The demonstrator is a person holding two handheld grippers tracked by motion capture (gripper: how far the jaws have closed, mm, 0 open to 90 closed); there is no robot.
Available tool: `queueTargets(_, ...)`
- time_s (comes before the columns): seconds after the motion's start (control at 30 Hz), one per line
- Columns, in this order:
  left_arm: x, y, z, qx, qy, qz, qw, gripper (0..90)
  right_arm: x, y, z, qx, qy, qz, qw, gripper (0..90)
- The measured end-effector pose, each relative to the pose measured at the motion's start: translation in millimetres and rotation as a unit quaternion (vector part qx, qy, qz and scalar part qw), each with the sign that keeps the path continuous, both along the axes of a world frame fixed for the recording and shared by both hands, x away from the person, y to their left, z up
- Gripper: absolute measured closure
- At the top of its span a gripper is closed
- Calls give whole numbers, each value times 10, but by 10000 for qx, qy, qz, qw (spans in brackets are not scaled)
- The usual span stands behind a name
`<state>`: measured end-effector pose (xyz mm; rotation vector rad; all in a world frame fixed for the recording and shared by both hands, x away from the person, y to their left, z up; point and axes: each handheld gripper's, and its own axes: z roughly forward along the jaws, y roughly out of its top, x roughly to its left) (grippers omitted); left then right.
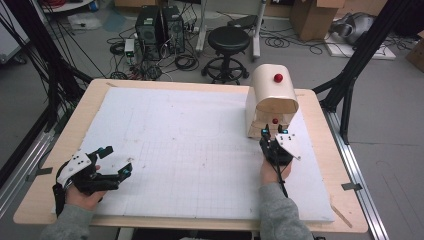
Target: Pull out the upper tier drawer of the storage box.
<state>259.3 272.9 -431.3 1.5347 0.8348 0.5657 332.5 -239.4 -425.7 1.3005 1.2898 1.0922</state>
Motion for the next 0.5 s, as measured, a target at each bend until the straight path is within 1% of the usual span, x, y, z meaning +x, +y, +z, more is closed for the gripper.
queueTargets(0.3, -1, 1, 0, -3, -1, 9, 10000, 21, -2, 7, 0, 52, 7, -23, 10000, 548)
queueTargets(0.47, -1, -1, 0, -3, 0, -4, 10000, 21, -11, 21, 5, 4, -8, -3, 10000, 548)
queueTargets(0.5, -1, -1, 0, -1, -1, -5, 10000, 21, -12, 22, 8, -33, -39, -14, 10000, 547)
